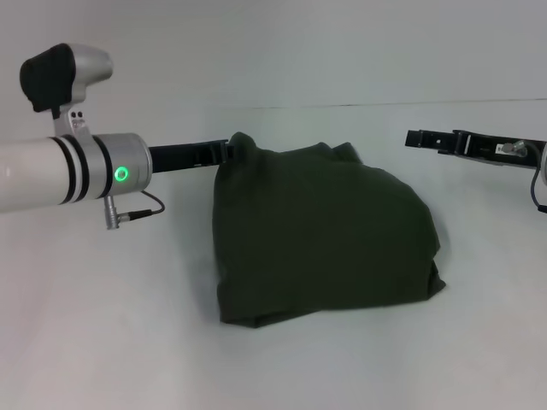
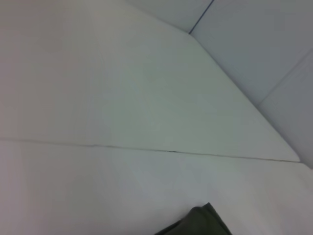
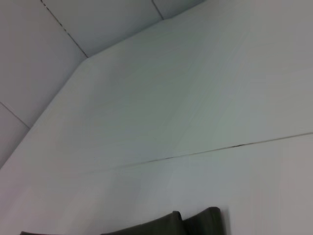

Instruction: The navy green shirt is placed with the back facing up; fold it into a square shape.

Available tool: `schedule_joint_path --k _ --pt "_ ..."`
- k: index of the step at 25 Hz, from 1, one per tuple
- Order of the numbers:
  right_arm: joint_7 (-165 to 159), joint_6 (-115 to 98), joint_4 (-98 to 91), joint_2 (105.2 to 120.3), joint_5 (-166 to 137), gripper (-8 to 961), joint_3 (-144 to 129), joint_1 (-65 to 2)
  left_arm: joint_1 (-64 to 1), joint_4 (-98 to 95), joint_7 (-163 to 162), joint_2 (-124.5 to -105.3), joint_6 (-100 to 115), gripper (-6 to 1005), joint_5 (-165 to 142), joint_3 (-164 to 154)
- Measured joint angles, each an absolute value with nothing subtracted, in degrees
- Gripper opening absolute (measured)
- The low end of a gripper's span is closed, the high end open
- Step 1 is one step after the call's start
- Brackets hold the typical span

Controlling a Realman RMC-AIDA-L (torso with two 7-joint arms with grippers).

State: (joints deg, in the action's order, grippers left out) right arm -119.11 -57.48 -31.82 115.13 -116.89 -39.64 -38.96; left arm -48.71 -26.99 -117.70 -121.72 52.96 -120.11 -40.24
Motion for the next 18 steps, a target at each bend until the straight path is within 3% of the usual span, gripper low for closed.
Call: schedule_joint_path --k 18 --pt "-117.6 -58.0 -31.8 115.5 -114.0 825 -38.8 -37.9 -51.3 -27.2 -118.4 -120.3 56.0 68 -120.1 -41.4"
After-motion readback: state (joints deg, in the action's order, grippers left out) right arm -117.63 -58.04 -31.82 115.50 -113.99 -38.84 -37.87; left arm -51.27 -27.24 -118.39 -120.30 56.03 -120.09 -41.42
